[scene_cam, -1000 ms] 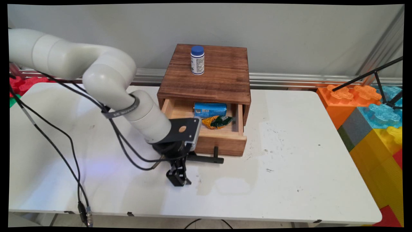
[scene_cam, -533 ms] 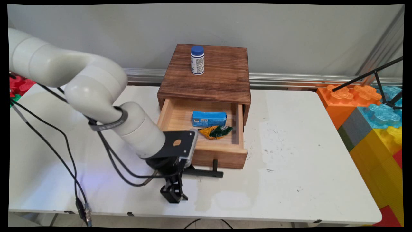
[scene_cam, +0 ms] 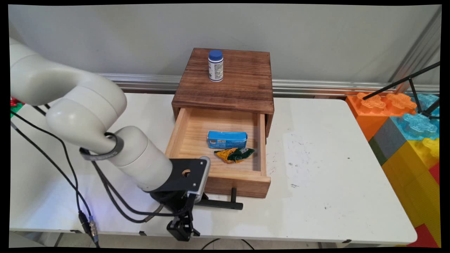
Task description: Open the drawer
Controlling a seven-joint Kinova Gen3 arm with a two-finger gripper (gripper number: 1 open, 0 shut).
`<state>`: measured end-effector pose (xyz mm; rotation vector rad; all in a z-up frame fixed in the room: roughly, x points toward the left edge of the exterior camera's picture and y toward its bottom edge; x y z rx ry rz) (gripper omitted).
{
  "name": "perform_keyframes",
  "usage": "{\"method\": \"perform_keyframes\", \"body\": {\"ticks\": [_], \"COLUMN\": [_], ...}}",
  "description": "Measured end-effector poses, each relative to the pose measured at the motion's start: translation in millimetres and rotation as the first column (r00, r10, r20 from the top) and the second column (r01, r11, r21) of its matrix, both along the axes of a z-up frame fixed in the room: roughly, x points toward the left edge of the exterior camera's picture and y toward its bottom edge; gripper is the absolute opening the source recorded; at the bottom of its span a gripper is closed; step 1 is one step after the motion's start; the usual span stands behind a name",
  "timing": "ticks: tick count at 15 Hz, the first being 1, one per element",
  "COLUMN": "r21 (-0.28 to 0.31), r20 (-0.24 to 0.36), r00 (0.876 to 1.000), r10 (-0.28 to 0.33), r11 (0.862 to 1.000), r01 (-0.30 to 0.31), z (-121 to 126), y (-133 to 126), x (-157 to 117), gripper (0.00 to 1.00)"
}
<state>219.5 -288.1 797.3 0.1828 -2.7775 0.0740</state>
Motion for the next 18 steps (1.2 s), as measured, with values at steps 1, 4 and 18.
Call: {"method": "perform_keyframes", "body": {"ticks": [1, 4, 18], "r21": [-0.003, -0.007, 0.001], "r20": [0.0, 0.0, -0.019], "r00": [1.0, 1.0, 0.998], "r10": [0.0, 0.006, 0.058], "r11": [1.0, 1.0, 0.998], "r01": [0.0, -0.006, -0.058], "z": [0, 1, 9], "y": [4, 12, 34], "x": [-1, -2, -8], "gripper": [1.0, 1.0, 1.0]}}
